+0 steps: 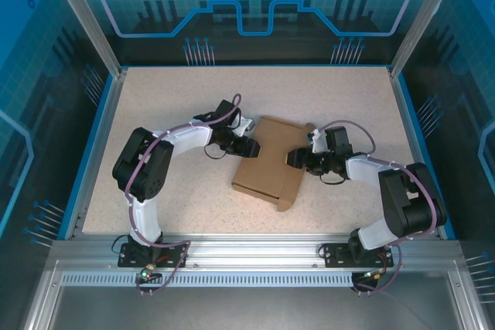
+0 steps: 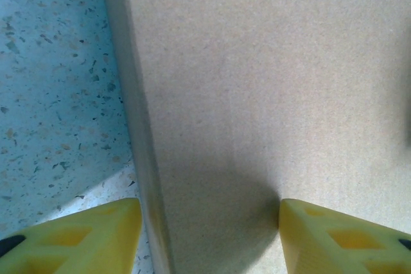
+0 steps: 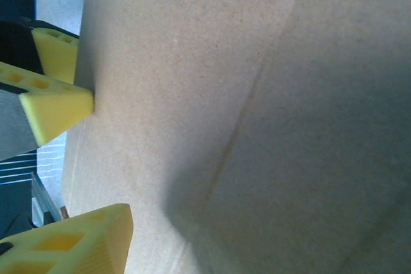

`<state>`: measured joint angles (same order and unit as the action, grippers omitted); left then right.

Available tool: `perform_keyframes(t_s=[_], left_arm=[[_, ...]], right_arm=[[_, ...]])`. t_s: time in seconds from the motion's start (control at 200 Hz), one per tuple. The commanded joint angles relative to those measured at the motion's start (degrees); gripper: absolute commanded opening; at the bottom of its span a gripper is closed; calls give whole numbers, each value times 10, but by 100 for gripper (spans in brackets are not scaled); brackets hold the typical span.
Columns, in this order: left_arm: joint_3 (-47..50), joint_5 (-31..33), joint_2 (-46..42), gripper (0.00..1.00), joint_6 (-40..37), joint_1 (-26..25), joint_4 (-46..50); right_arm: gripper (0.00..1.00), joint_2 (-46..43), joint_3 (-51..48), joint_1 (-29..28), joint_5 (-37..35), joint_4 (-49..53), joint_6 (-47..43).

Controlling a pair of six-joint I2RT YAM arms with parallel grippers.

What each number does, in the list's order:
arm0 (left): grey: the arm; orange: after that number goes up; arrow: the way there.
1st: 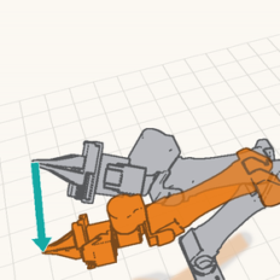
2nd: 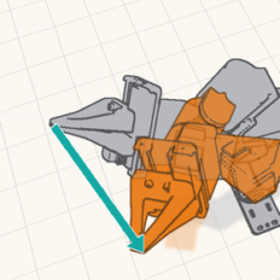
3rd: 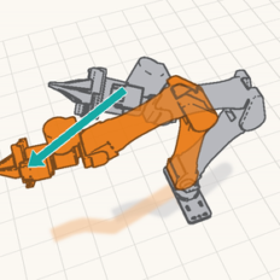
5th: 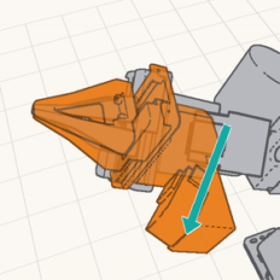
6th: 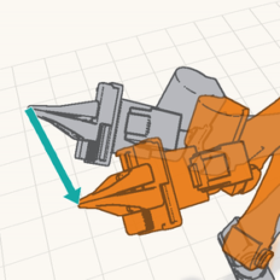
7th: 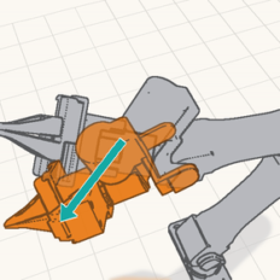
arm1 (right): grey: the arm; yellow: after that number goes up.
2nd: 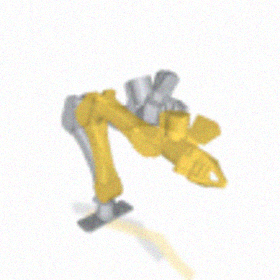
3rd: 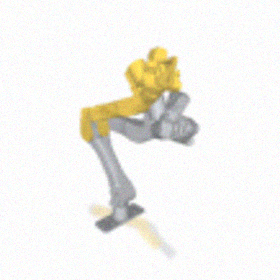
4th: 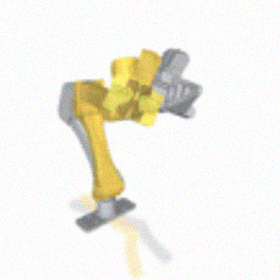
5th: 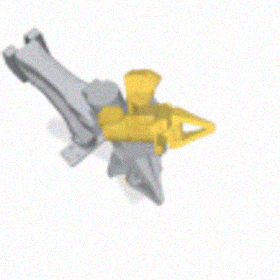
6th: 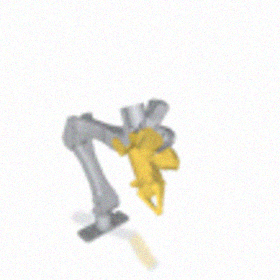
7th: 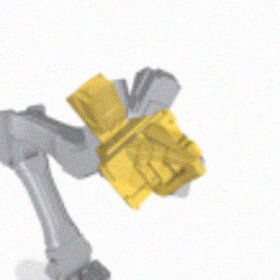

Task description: Fold the paper box

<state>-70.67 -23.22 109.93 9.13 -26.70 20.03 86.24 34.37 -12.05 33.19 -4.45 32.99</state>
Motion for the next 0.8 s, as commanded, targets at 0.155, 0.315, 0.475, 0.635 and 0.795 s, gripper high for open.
perform_keyframes(t_s=[0.155,0.315,0.475,0.635,0.795], left_arm=[[7,1,26,57,4,-10,29],[7,-27,25,57,10,-14,18],[6,-51,27,57,16,-20,4],[1,-77,33,57,27,-27,-13],[-12,-94,44,58,32,-36,-20]], right_arm=[[57,-20,-9,-14,60,-78,30],[53,-52,-11,-17,61,-81,37],[51,-97,-11,-19,50,-64,38],[50,-141,-8,-24,33,-31,34],[49,-169,2,-31,10,4,27]])
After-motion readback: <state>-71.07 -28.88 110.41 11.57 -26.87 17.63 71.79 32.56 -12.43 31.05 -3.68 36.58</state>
